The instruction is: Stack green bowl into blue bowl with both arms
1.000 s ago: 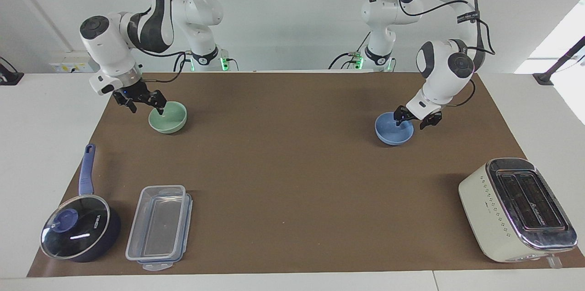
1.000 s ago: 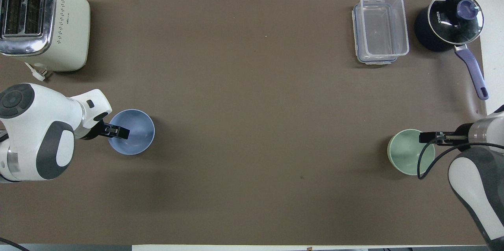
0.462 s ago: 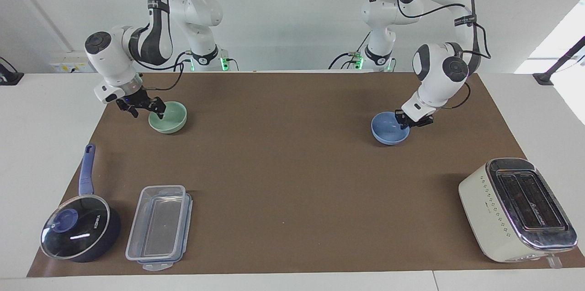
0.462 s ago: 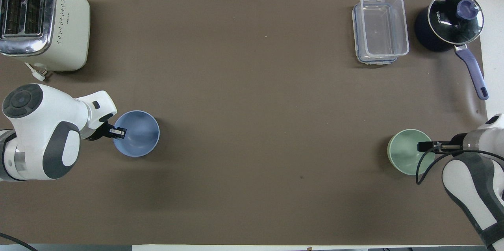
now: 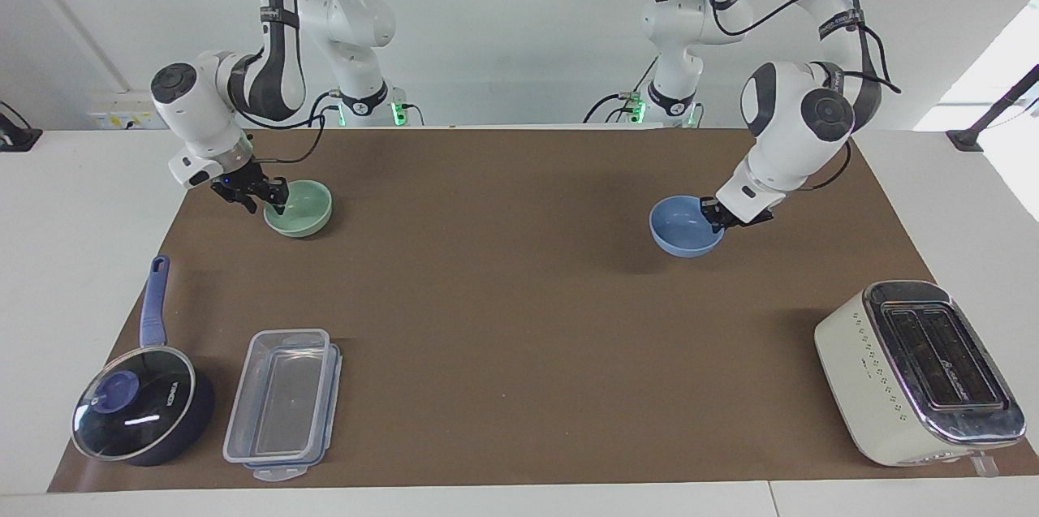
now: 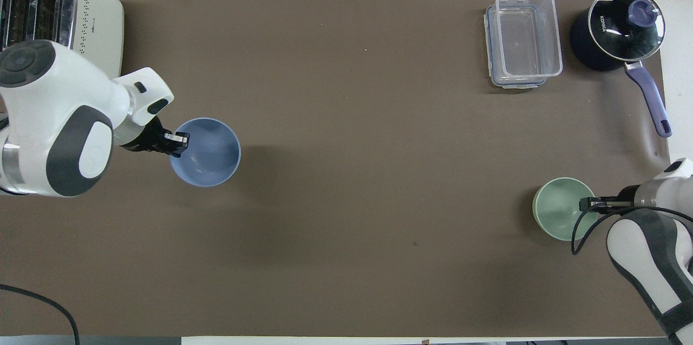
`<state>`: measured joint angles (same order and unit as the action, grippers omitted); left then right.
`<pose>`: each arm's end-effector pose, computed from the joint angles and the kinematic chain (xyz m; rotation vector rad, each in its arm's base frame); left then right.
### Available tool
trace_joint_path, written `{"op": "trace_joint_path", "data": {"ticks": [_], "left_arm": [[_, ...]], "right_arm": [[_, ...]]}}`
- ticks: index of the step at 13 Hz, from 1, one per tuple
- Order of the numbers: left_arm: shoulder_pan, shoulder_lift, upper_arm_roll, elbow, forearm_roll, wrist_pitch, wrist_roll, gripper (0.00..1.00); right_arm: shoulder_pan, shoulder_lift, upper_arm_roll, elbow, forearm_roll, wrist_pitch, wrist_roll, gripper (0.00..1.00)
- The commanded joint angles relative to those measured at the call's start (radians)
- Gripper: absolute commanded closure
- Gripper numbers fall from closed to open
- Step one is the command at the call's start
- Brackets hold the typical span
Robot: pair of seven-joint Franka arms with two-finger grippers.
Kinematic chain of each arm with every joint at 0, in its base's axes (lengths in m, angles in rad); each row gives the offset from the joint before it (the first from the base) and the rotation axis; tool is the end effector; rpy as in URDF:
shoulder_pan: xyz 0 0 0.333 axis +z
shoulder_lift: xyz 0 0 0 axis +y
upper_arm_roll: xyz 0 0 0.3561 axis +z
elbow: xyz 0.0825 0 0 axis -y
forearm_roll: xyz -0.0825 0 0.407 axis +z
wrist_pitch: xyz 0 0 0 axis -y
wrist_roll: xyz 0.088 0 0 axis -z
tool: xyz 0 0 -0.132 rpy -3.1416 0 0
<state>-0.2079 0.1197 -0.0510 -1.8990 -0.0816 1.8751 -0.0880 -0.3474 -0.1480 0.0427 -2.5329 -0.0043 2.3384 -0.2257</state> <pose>0.5736 -0.1595 0.4320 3.0686 -0.2166 -0.2397 0.4294 -0.1355 0.3221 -3.1352 0.1201 0.0745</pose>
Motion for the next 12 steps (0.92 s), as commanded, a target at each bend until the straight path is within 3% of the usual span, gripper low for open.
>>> {"op": "trace_joint_path", "data": {"ticks": [1,3,5,9,12], "left_arm": [[-0.187,0.051,0.007,0.046,-0.043,0.01,-0.238,1.0],[-0.318,0.05,0.007,-0.009,-0.076,0.093,-0.381,1.0],[-0.381,0.052,0.007,-0.066,-0.121,0.159,-0.4,1.0],[-0.407,0.122,0.007,-0.078,-0.182,0.232,-0.438,1.0],[-0.409,0.132,0.007,-0.086,-0.181,0.243,-0.429,1.0]], "right_arm": [[-0.013,-0.012,0.008,-0.012,0.012,0.001,-0.03,1.0],[-0.013,-0.012,0.008,-0.01,0.023,-0.001,-0.032,1.0],[-0.012,-0.019,0.008,0.0,0.047,-0.031,-0.032,1.0],[0.028,-0.048,0.016,0.124,0.049,-0.173,-0.018,1.0],[0.12,-0.085,0.019,0.197,0.053,-0.254,0.09,1.0]]}}
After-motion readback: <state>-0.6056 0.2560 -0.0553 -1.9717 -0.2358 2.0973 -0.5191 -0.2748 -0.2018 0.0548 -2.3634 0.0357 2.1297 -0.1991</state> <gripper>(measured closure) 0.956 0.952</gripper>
